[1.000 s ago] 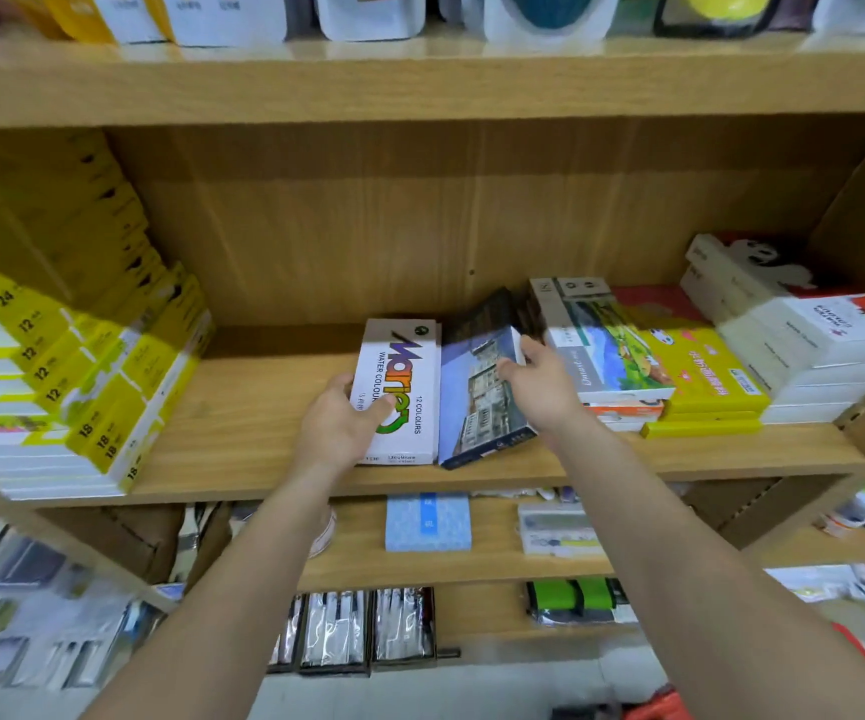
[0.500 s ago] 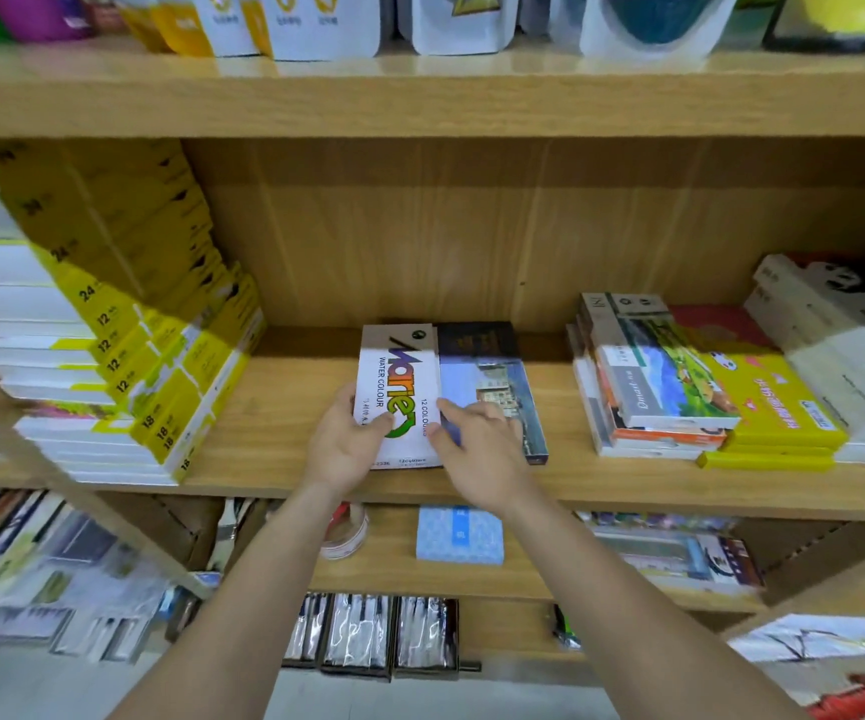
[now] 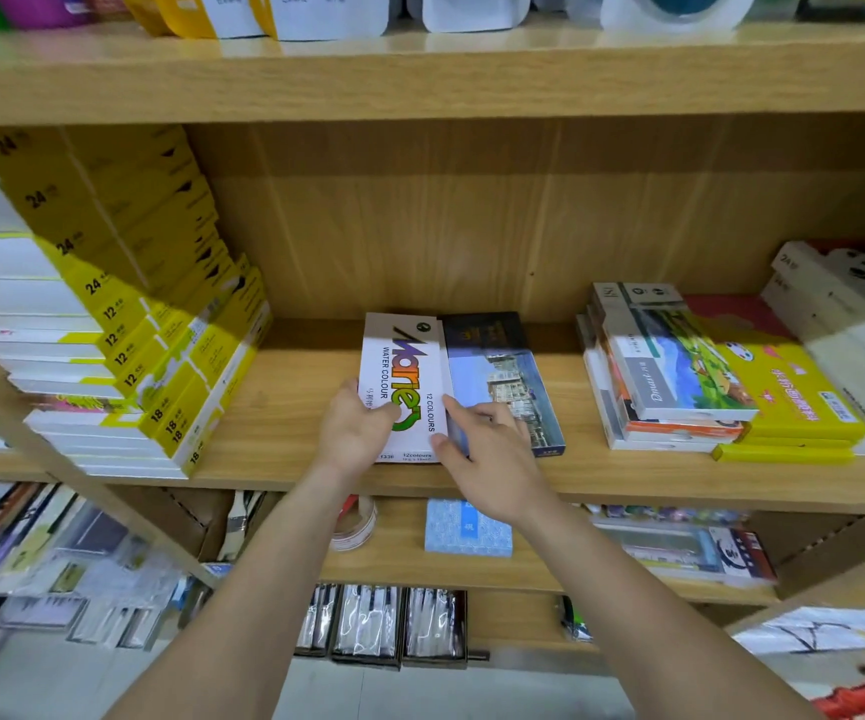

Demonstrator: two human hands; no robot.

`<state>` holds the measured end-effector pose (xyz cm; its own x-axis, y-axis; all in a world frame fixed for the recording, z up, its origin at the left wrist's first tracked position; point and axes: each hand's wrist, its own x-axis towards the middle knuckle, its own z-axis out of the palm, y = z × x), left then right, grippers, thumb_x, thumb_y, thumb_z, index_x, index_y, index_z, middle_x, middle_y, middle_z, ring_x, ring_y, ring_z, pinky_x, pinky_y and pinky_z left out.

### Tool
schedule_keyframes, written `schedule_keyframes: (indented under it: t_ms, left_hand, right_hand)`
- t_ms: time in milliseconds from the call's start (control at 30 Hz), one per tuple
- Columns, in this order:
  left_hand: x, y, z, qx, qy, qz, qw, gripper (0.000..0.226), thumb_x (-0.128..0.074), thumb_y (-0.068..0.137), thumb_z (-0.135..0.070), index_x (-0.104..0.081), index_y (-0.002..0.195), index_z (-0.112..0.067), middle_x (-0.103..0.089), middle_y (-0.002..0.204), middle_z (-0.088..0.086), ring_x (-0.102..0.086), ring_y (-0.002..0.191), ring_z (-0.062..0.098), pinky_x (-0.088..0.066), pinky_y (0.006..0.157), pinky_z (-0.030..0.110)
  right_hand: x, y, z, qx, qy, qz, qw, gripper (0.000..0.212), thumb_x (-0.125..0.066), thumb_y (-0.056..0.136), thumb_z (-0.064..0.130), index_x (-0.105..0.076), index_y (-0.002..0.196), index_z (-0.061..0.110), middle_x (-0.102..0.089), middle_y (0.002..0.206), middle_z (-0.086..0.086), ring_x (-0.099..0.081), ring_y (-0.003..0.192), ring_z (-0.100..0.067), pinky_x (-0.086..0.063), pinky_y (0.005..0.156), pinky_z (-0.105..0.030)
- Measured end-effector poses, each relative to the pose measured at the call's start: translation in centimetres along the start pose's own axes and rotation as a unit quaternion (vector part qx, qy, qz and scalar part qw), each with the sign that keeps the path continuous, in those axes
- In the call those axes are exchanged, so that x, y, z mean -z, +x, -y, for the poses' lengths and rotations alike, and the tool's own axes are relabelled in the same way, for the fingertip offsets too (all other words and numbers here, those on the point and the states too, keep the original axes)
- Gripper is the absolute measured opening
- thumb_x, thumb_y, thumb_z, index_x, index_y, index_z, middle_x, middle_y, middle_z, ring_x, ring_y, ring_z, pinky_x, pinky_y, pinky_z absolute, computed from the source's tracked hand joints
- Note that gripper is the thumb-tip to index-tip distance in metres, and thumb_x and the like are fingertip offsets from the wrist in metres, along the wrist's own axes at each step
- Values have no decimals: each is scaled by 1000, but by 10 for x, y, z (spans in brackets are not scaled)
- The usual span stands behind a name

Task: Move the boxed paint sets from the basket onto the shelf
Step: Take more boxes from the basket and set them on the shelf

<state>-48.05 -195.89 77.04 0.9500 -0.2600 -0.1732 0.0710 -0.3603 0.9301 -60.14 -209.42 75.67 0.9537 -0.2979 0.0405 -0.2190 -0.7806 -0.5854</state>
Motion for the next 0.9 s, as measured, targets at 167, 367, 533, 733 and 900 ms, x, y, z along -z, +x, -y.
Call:
schedule_keyframes:
  t_ms: [167,367,533,733,900]
  left_hand:
    - [-1,-10,-3,-6,-43,-1,999,37,-71,87,-4,-51,114,-17,-72,99,-1,-72,87,17,-58,68,31]
    - [16,-37,6,-17,-42,15,999,30,-71,89,-8,-56,111,-21,-73,96,-10,-75,77,8,-56,55,21]
    - [34,-63,23,15,-90,10,996,27,-71,91,-9,-64,115,-18,-79,103,2,-77,86,22,-62,68,37]
    - [33,-74,17,-17,-150,-9,989,33,-69,91,-5,-65,109,-32,-80,94,-7,-78,82,18,-61,58,31]
    - [-8,-52,-22,-79,-142,31,986,34,-69,91,-4,-65,110,-32,-80,98,-8,-77,87,15,-61,63,29]
  right_hand:
    - [6,-7,-4,3,-18,15,1000,75,-31,97,61,-30,160,20,-54,132,-1,-17,127,-5,-27,108,-40]
    - [9,-26,-5,62,-21,18,998,69,-32,91,59,-47,149,26,-64,136,9,-27,124,-5,-16,92,-27]
    - [7,-29,-1,86,-7,13,996,49,-43,99,52,-52,144,35,-63,133,18,-39,126,-12,-25,96,-34]
    - [19,-35,-18,35,7,-90,995,41,-50,102,40,-58,139,27,-57,138,8,-42,133,-18,-30,104,-34]
    - [40,-41,-47,-54,-6,-141,988,51,-44,104,44,-52,147,18,-52,152,-2,-42,140,-27,-34,116,-47]
